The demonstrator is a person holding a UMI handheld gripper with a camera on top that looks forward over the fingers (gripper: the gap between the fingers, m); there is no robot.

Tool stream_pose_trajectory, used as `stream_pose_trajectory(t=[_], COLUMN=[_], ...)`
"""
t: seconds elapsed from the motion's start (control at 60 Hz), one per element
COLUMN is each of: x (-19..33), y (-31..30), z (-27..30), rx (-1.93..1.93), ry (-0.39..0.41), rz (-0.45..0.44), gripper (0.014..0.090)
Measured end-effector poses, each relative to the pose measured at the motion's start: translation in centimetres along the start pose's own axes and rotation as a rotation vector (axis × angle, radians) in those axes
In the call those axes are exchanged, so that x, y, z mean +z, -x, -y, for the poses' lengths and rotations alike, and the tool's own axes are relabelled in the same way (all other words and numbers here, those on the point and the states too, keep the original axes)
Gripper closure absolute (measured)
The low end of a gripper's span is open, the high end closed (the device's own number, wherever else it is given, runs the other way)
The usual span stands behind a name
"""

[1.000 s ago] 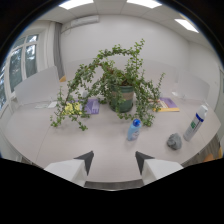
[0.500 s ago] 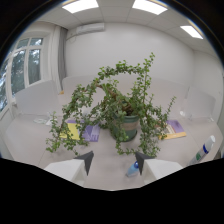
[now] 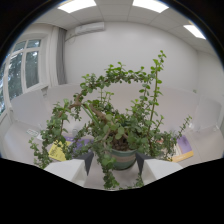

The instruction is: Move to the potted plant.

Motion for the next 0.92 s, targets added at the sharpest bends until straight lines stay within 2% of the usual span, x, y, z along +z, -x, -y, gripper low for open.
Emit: stream_pose_trajectory(t=[0.3, 0.917], x=[2.7, 2.9], y=[-0.3, -0.3], z=[0.4, -0.1], rx=[0.010, 0.020], ry=[0.021, 0.035], rz=[0.014, 0.014], gripper=[0.0216, 0.0215])
